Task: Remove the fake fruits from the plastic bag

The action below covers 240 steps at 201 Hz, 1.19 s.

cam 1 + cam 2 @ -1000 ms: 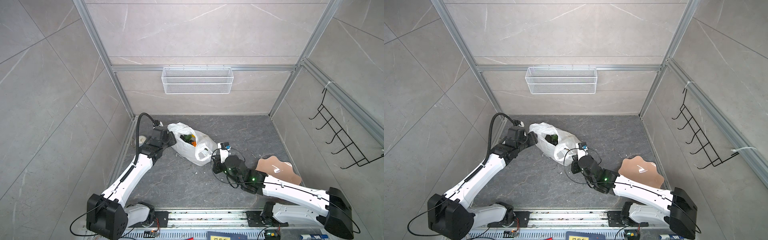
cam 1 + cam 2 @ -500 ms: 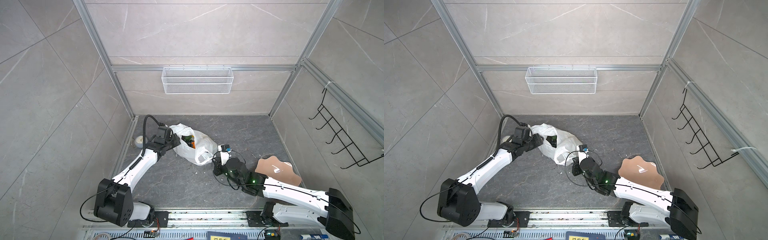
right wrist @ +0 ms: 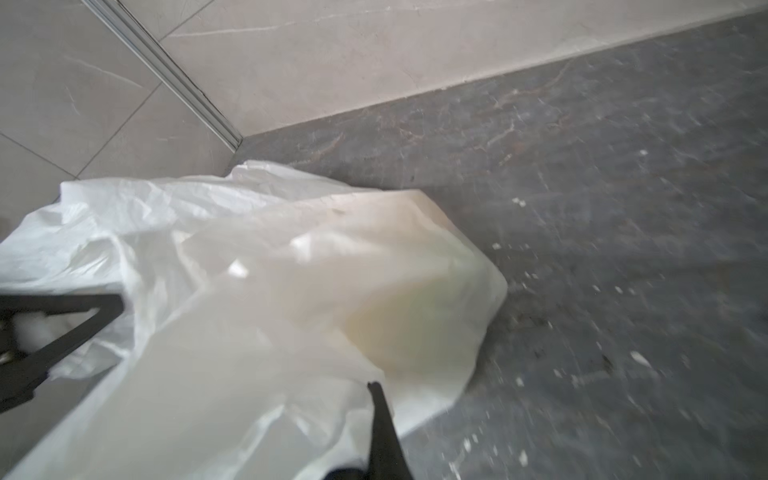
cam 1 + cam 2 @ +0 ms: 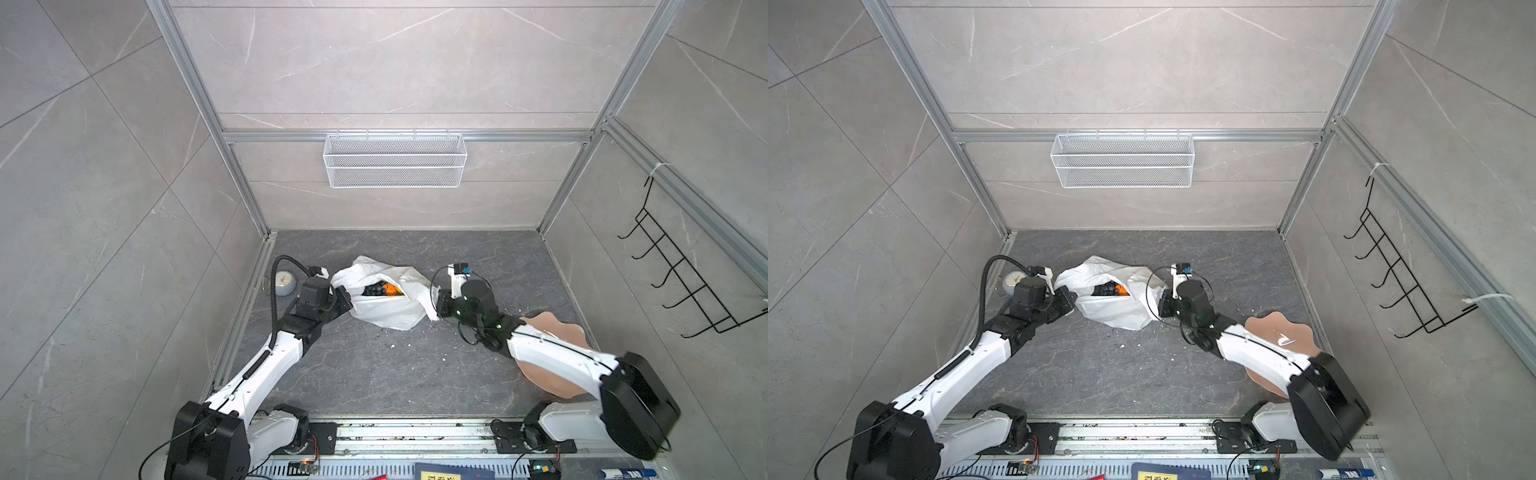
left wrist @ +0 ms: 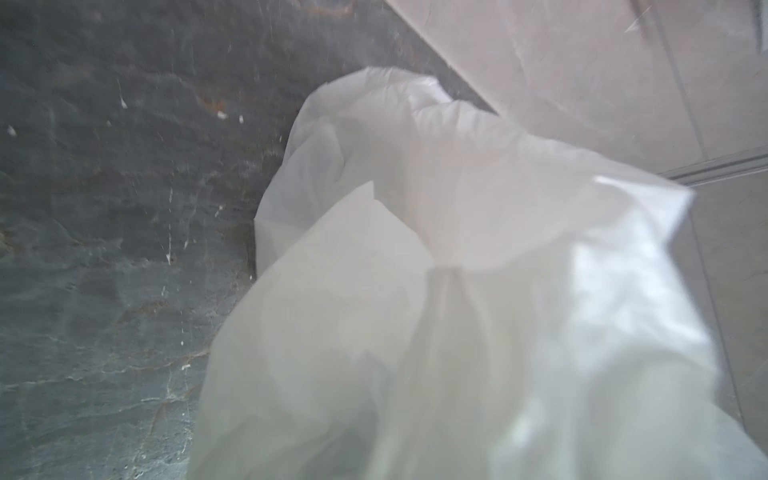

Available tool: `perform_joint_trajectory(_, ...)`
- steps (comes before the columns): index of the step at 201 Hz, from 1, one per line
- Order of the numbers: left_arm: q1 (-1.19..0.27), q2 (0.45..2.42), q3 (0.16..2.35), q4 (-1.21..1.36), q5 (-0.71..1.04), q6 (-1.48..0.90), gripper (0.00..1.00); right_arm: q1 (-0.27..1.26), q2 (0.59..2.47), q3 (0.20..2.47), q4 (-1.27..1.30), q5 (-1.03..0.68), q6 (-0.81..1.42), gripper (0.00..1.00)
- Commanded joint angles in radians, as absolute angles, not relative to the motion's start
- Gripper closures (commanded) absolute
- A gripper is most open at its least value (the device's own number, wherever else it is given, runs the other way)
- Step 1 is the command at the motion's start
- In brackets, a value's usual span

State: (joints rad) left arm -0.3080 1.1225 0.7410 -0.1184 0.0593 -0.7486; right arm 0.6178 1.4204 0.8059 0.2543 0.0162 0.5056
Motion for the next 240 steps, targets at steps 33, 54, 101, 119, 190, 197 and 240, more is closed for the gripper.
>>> perform_joint_trajectory(33,-0.022,1.148,0.944,-0.093,0.09,-0.793,1.0,0.614,1.796,1.381,0.221,-0.096,0.481,1.0)
perform_joint_trajectory(54,0.011,1.186,1.047,-0.106,0.172,-0.792,1.0,0.615,1.866,1.534,0.172,-0.119,0.483,1.0)
perform_joint_trajectory(101,-0.03,1.03,0.893,-0.072,0.276,-0.859,1.0,0.628,1.779,1.482,0.176,-0.132,0.473,1.0)
perform_joint_trajectory(119,-0.094,0.945,0.763,-0.086,0.272,-0.877,1.0,0.631,1.726,1.355,0.21,-0.157,0.492,1.0)
perform_joint_trajectory(190,-0.359,0.856,0.522,-0.007,0.242,-0.903,1.0,0.63,1.494,0.927,0.214,-0.035,0.636,0.29)
perform_joint_trajectory(197,-0.367,0.849,0.513,0.002,0.234,-0.906,1.0,0.631,1.451,0.884,0.222,-0.04,0.667,0.25)
perform_joint_trajectory(240,-0.391,0.845,0.47,0.067,0.226,-0.917,1.0,0.821,1.309,0.735,0.31,0.024,0.793,0.18)
